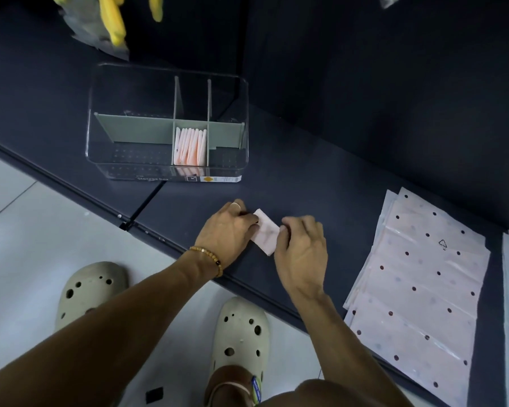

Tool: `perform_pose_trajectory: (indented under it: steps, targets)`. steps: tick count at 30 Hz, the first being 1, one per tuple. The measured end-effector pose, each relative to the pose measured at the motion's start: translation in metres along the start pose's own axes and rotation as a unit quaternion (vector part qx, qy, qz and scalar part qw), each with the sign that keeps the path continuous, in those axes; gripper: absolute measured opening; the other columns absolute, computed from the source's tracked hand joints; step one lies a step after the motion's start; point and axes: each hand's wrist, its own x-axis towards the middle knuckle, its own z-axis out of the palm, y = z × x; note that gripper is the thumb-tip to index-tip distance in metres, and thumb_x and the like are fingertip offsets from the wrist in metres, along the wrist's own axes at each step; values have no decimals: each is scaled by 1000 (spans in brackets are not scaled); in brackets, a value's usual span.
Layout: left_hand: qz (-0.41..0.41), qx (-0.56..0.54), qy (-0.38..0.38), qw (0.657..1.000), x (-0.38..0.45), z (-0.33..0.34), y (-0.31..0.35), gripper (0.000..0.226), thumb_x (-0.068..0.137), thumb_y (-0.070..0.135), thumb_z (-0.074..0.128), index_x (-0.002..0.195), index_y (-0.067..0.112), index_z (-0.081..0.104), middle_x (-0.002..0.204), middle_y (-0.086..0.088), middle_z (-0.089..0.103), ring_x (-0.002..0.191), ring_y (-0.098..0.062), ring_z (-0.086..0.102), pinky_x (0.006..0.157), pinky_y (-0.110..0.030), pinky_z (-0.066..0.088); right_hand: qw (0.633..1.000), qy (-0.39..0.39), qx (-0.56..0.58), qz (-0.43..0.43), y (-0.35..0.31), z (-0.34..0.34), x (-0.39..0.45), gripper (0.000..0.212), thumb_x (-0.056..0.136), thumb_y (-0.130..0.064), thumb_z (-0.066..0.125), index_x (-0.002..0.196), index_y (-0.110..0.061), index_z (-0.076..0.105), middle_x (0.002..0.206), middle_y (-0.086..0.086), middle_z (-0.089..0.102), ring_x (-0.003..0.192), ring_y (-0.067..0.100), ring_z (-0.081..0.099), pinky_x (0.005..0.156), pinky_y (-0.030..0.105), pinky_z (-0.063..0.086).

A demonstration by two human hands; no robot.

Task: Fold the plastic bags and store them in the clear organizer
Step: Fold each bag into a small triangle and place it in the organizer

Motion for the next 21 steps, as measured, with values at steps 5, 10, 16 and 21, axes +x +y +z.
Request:
perform_pose_trajectory:
  steps: [5, 10, 16, 21]
  targets:
    - [-24, 21, 62, 998, -8, 5, 12, 21, 92, 24, 57, 97, 9, 70, 99, -12, 59, 87, -30, 59, 71, -39, 50, 965, -184, -163, -93, 19, 2, -41, 62, 99, -42, 25, 149, -6, 30, 157, 14, 24, 147, 26, 19, 119, 48, 10]
    - [62, 98, 99, 988, 0, 4, 11, 18, 86, 22, 65, 100, 12, 71, 107, -8, 64, 99, -31, 58, 80, -41, 47, 956, -230, -167, -72, 23, 12, -48, 71, 96, -48, 9, 152, -7, -6, 161, 11, -11, 147, 21, -16, 116, 45, -17]
    - [228, 74, -75, 968, 15, 24, 6, 47, 102, 21, 35, 147, 14, 29, 156, 1, 25, 145, -13, 15, 116, -22, 2, 964, -220, -132, -74, 28, 13, -47, 73, 93, -51, 4, 152, -8, 3, 161, 9, -8, 147, 19, -16, 117, 41, -14]
    - [241, 76, -92, 963, 22, 17, -6, 47, 103, 27, 32, 148, 19, 26, 156, 6, 20, 145, -8, 12, 113, -17, -6, 965, -213, -130, -81, 29, 13, -49, 73, 94, -52, 5, 153, -9, 2, 161, 9, -5, 148, 19, -11, 117, 41, -11]
